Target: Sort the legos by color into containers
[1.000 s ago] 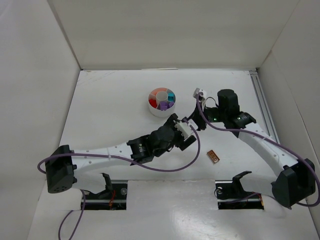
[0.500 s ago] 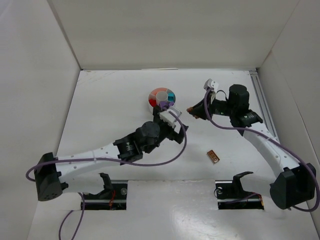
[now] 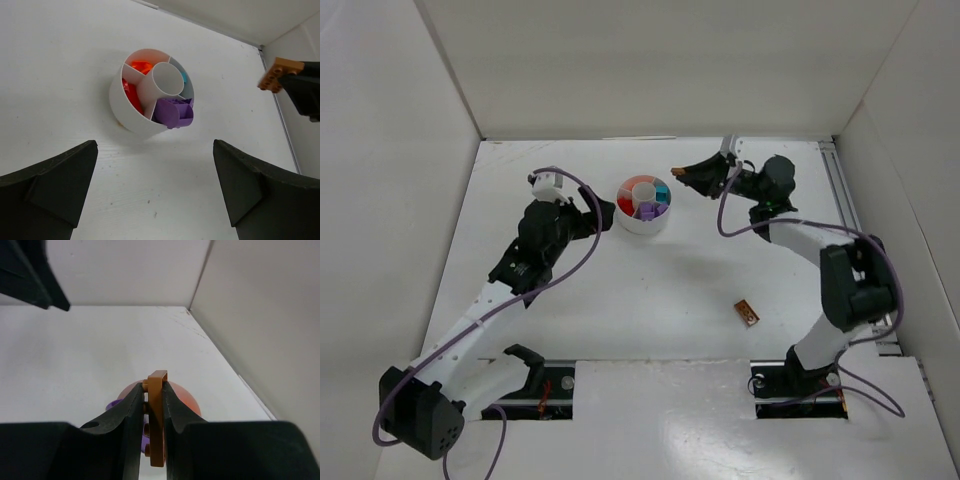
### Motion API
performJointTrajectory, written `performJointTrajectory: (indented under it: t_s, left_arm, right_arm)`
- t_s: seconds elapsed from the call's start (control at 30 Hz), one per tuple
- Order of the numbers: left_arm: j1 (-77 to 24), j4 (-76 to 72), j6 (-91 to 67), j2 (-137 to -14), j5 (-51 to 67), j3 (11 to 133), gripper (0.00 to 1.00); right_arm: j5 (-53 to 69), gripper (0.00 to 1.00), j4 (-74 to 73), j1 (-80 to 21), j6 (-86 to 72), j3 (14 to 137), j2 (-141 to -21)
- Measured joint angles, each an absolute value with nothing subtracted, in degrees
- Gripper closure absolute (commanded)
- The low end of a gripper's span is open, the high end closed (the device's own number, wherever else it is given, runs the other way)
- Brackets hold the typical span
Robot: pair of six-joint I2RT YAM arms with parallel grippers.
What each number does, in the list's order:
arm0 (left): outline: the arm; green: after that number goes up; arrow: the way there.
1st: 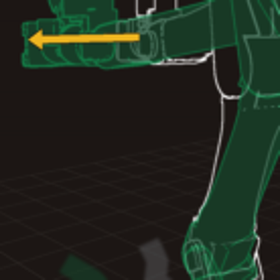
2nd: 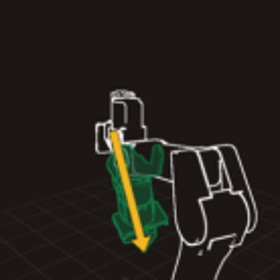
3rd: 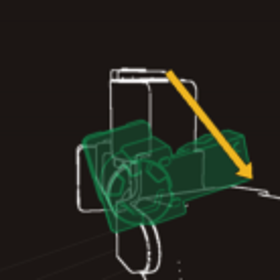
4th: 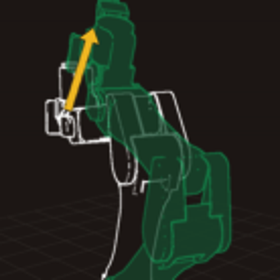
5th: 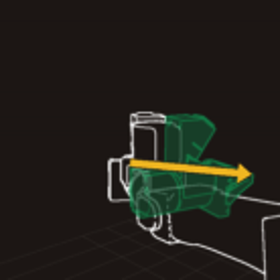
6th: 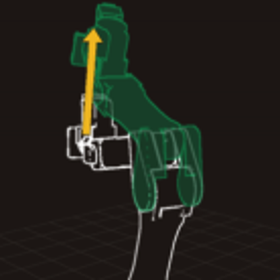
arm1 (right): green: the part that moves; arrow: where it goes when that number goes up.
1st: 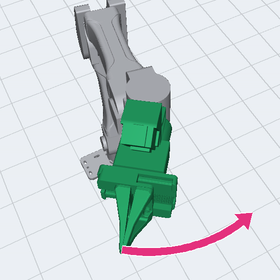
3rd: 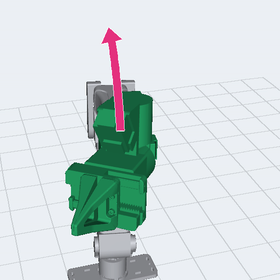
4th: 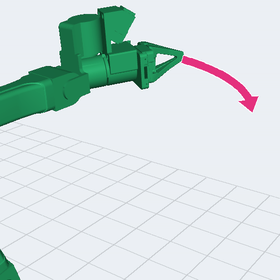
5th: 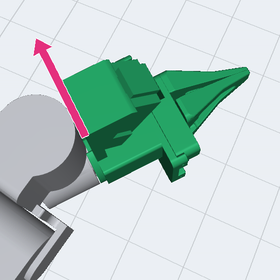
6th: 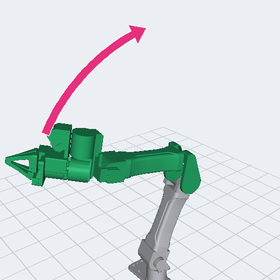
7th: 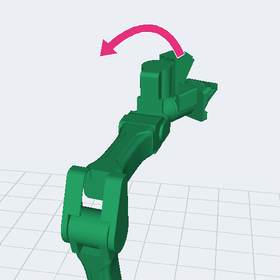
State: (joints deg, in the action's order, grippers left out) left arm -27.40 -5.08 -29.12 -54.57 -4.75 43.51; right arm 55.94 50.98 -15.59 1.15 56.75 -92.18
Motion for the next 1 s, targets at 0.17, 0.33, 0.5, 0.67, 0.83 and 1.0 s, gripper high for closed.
performJointTrajectory:
  t_s: [0.17,0.33,0.5,0.67,0.83,1.0]
  left_arm:
    - [-25.74,-2.11,-30.83,-54.57,-3.11,43.51,0.01]
    - [-25.76,-0.05,-31.03,-54.50,-4.32,43.51,0.01]
    - [-25.47,1.19,-30.92,-54.50,-5.30,43.51,0.01]
    - [-25.23,1.26,-30.33,-54.52,-6.17,43.51,0.01]
    - [-24.95,1.39,-29.45,-54.72,-6.33,43.51,0.01]
    - [-24.51,1.54,-28.80,-54.85,-6.35,43.51,0.01]
  right_arm:
    - [59.07,1.00,65.69,-17.47,-10.04,66.74,-110.56]
    - [60.03,1.00,69.84,-20.80,-15.62,76.03,-122.26]
    - [60.88,1.00,71.55,-22.83,-16.97,80.25,-127.22]
    - [61.06,1.00,72.07,-23.20,-14.68,82.19,-128.51]
    - [60.75,1.00,69.28,-23.33,-7.88,84.60,-128.51]
    - [60.29,1.00,65.47,-23.33,-4.27,87.22,-128.84]
